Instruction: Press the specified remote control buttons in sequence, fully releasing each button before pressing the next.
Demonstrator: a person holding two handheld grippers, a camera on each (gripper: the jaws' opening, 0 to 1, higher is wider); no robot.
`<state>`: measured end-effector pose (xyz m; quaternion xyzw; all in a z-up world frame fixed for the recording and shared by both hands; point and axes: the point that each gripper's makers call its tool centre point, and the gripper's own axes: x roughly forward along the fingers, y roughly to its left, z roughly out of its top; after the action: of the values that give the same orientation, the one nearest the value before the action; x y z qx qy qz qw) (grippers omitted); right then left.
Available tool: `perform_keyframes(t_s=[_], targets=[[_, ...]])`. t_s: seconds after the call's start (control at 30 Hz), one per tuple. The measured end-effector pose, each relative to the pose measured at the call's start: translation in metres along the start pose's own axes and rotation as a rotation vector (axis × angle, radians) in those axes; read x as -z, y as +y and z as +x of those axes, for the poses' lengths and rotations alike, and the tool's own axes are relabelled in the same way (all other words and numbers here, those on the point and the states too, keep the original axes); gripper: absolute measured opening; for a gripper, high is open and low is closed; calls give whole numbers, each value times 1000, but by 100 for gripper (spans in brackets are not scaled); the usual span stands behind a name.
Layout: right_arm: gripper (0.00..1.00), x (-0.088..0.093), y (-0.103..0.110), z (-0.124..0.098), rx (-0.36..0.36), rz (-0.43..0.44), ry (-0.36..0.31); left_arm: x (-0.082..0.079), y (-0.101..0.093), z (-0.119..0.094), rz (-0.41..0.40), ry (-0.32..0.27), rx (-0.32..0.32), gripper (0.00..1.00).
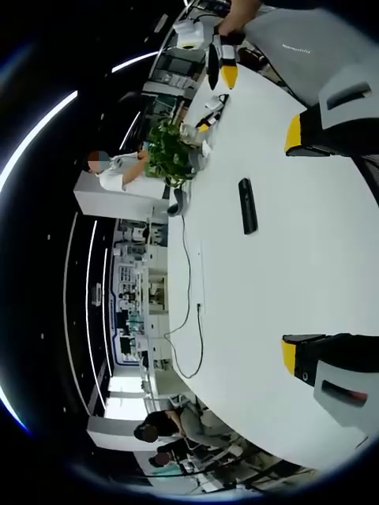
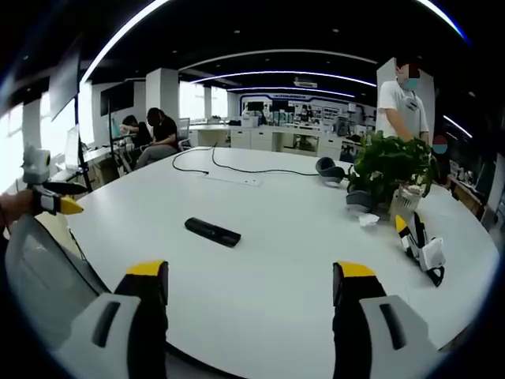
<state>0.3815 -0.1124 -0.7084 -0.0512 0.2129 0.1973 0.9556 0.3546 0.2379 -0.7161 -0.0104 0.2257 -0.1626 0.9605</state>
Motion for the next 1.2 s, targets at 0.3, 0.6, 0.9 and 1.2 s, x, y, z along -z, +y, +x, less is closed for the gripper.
perform_keyframes(t_s=[0.3,0.6,0.9,1.2], targets=[[88,1,2,1,-15,-2,7,1,1,0,5,7,-5,97],[89,2,11,4,-55,-22,19,2,-4,2,56,29,2,95],[88,8,11,5,-55,-50,50,26,-43,11,44,174,222,96],[81,8,13,6,-81,-44,43,41,-53,29,168,307,307,97]])
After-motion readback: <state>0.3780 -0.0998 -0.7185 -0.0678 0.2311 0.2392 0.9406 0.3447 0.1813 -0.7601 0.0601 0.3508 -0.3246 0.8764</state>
